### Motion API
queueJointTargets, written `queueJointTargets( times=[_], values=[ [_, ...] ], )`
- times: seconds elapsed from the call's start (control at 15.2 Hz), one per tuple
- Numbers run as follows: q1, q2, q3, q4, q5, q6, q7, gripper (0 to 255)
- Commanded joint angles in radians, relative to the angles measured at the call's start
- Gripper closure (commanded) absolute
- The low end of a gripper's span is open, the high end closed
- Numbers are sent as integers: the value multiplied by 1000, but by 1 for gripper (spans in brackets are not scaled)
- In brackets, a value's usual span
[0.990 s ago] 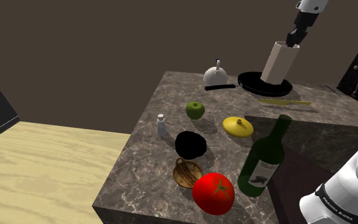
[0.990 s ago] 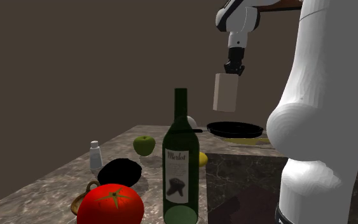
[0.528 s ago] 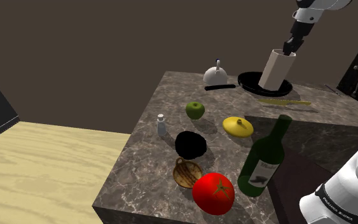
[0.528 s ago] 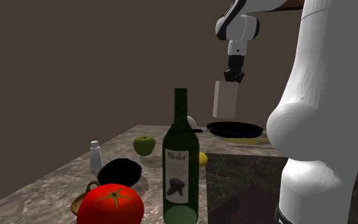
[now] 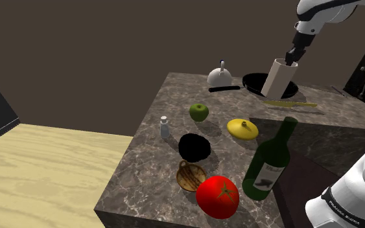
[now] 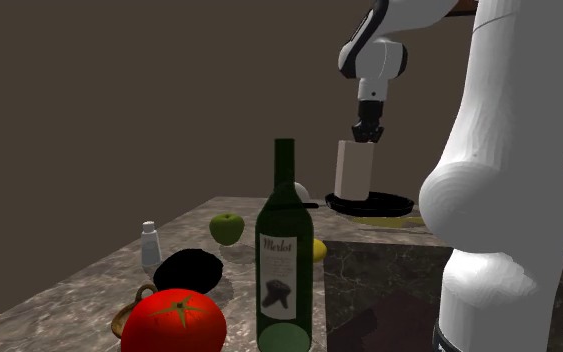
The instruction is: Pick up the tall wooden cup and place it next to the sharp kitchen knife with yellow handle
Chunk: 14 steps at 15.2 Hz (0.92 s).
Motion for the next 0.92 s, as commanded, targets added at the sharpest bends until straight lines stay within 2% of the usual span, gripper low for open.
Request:
queueJointTargets(
  times=[0.0, 0.86],
  values=[
    [0, 1, 0, -27, 1, 28, -1, 255],
    [-4, 47, -6, -159, 36, 197, -33, 255]
  ],
)
